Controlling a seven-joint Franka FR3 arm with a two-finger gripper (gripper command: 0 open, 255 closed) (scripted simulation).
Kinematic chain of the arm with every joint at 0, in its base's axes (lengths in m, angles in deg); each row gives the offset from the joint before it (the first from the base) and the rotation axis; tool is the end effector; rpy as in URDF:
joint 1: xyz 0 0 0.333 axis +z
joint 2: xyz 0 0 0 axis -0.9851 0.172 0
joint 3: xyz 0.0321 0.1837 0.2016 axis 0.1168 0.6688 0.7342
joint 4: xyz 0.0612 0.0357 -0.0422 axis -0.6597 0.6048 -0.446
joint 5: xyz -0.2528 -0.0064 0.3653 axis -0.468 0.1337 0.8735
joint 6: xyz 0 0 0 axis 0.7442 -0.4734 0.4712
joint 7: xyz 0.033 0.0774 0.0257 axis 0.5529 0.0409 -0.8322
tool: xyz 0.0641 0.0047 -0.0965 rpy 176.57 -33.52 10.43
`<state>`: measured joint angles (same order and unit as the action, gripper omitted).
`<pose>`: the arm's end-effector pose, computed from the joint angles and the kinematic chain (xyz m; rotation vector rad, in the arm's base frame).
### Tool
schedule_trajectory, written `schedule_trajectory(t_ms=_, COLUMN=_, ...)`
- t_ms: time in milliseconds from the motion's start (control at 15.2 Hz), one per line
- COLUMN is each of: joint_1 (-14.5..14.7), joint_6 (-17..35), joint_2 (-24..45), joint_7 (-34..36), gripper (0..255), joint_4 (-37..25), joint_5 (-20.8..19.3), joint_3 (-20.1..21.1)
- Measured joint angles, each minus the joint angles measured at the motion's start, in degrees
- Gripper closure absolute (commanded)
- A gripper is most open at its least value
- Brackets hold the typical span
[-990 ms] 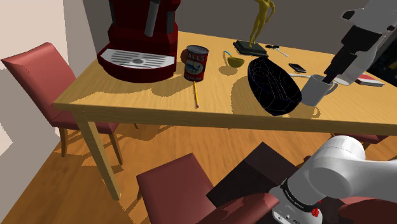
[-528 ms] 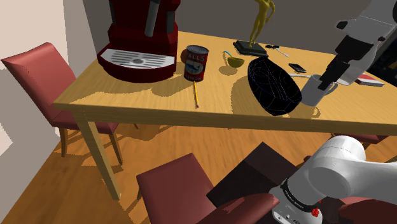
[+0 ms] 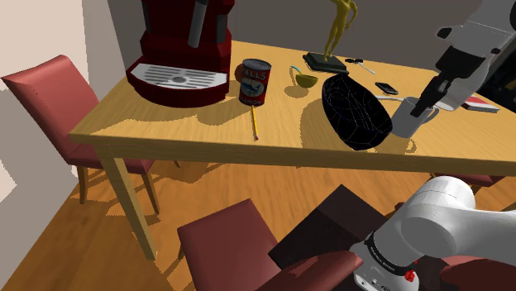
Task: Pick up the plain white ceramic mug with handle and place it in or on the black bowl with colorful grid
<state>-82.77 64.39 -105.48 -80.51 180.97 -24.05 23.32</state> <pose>0.2537 -0.1694 0.6235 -3.1201 -0.3232 -0.0948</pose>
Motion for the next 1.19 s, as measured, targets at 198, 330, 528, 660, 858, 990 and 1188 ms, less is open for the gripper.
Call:
schedule_trajectory(t_ms=198, joint_1=0.0, joint_6=0.01, joint_2=-0.01, joint_7=0.0, gripper=255, joint_4=-0.02, joint_5=0.01, joint_3=0.01)
schedule_trajectory(t_ms=330, joint_1=0.0, joint_6=0.01, joint_2=-0.01, joint_7=0.0, gripper=255, joint_4=-0.02, joint_5=0.01, joint_3=0.01)
schedule_trajectory(t_ms=528, joint_1=0.05, joint_6=-0.23, joint_2=0.22, joint_7=-0.02, gripper=255, joint_4=-0.47, joint_5=0.07, joint_3=0.07)
schedule_trajectory(t_ms=660, joint_1=0.23, joint_6=-1.12, joint_2=1.06, joint_7=-0.14, gripper=255, joint_4=-2.19, joint_5=0.28, joint_3=0.23)
schedule_trajectory(t_ms=858, joint_1=0.54, joint_6=-2.57, joint_2=2.5, joint_7=-0.2, gripper=255, joint_4=-5.08, joint_5=0.74, joint_3=0.61)
schedule_trajectory(t_ms=990, joint_1=0.71, joint_6=-3.78, joint_2=3.47, joint_7=-0.42, gripper=255, joint_4=-7.27, joint_5=0.93, joint_3=0.75)
schedule_trajectory(t_ms=1188, joint_1=1.01, joint_6=-5.45, joint_2=5.08, joint_7=-0.37, gripper=255, joint_4=-10.49, joint_5=1.51, joint_3=1.28)
